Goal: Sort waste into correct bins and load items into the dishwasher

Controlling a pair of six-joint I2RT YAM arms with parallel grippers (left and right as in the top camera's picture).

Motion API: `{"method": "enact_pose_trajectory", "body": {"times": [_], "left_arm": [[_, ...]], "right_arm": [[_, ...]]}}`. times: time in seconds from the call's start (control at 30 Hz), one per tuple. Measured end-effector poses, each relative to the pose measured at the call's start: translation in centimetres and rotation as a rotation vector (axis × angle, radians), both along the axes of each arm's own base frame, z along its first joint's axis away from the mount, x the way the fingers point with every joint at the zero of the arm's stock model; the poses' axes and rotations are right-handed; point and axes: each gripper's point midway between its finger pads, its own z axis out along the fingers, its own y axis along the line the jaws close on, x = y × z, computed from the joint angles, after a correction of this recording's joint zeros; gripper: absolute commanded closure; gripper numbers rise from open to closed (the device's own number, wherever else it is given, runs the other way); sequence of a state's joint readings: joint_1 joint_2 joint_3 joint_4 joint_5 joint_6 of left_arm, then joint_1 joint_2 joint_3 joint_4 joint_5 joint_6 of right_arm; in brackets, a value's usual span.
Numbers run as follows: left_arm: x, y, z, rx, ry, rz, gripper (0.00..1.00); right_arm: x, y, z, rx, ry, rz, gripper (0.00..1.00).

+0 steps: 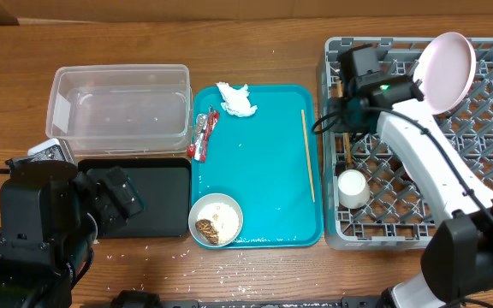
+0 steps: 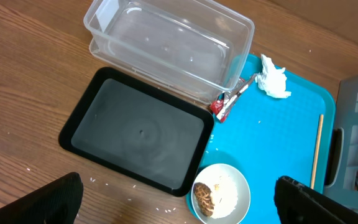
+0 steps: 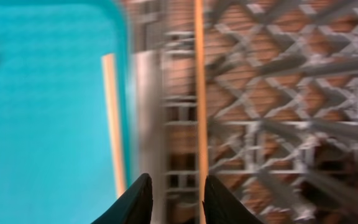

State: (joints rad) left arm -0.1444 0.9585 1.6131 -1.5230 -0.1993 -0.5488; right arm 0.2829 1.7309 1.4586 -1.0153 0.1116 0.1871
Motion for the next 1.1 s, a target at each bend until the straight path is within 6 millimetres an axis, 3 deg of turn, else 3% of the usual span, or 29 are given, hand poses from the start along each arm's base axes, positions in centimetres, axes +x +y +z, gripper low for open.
{"method": "enact_pose_trajectory", "body": {"times": [0.23, 0.33, 0.57, 0.8, 0.83, 0.97, 1.1], "left_arm": [[0.0, 0.0, 0.0, 0.000, 0.000, 0.000, 0.00], [0.0, 0.0, 0.0, 0.000, 0.000, 0.000, 0.00], [0.0, 0.0, 0.0, 0.000, 0.000, 0.000, 0.00], [0.0, 0.0, 0.0, 0.000, 0.000, 0.000, 0.00], [0.0, 0.0, 0.0, 0.000, 0.000, 0.000, 0.00], [0.0, 0.0, 0.0, 0.000, 0.000, 0.000, 0.00], [0.0, 0.0, 0.0, 0.000, 0.000, 0.000, 0.00]], "right_arm": [[-2.7, 7.6, 0.8, 0.076, -0.002, 0.149, 0.69], [-2.5, 9.3, -0.9, 0.058, -0.013, 0.166, 0.69], [-2.5, 8.0, -9.8, -0.128, 0.099, 0.100, 0.65], [-1.0, 6.2, -11.7, -0.151, 0.100, 0.040, 0.67], [-1.1, 6.0, -12.1, -0.156, 0.111, 0.035, 0.76], [-1.4, 6.4, -12.9, -0.136, 0.136, 0.036, 0.96], [-2.1, 7.1, -13.0, -0.120, 0.159, 0.055, 0.96]]}}
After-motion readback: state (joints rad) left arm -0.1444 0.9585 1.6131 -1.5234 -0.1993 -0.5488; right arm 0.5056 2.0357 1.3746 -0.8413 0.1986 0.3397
